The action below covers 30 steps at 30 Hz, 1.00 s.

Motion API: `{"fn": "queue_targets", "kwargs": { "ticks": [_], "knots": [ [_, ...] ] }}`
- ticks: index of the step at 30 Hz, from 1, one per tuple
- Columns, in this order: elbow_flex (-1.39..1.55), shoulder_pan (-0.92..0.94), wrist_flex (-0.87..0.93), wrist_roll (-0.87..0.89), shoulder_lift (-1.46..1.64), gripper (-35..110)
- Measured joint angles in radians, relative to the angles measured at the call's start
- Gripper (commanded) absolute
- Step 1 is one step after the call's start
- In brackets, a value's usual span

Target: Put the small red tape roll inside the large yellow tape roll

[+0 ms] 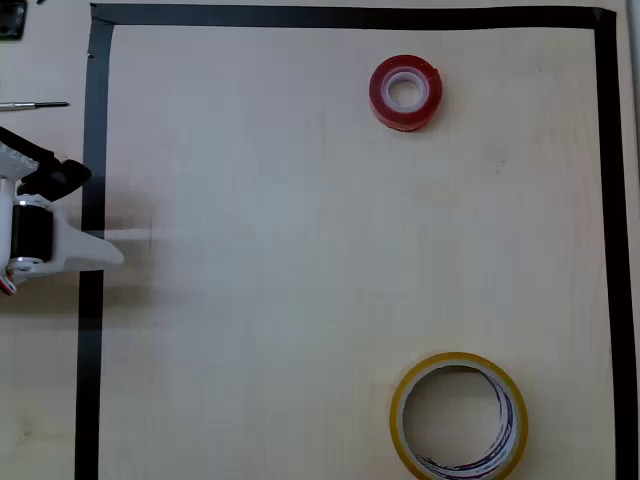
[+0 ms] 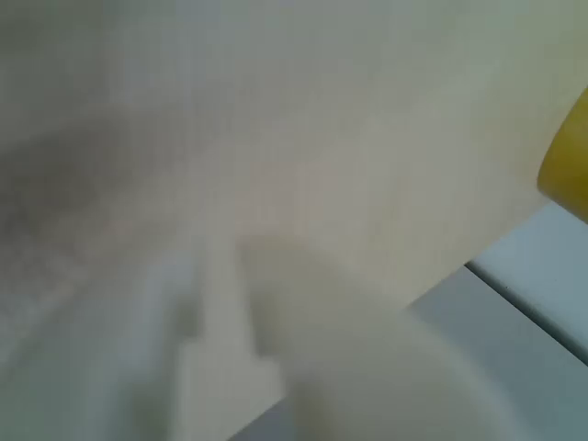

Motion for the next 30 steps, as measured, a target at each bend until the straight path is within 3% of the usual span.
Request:
{"fn": "queue_targets", "kwargs": {
  "ticks": [22, 30],
  "knots": [
    [0.0, -0.034, 0.003, 0.002, 0.002, 0],
    [-0.179, -0.049, -0.035, -0.031, -0.342, 0]
  ]
}}
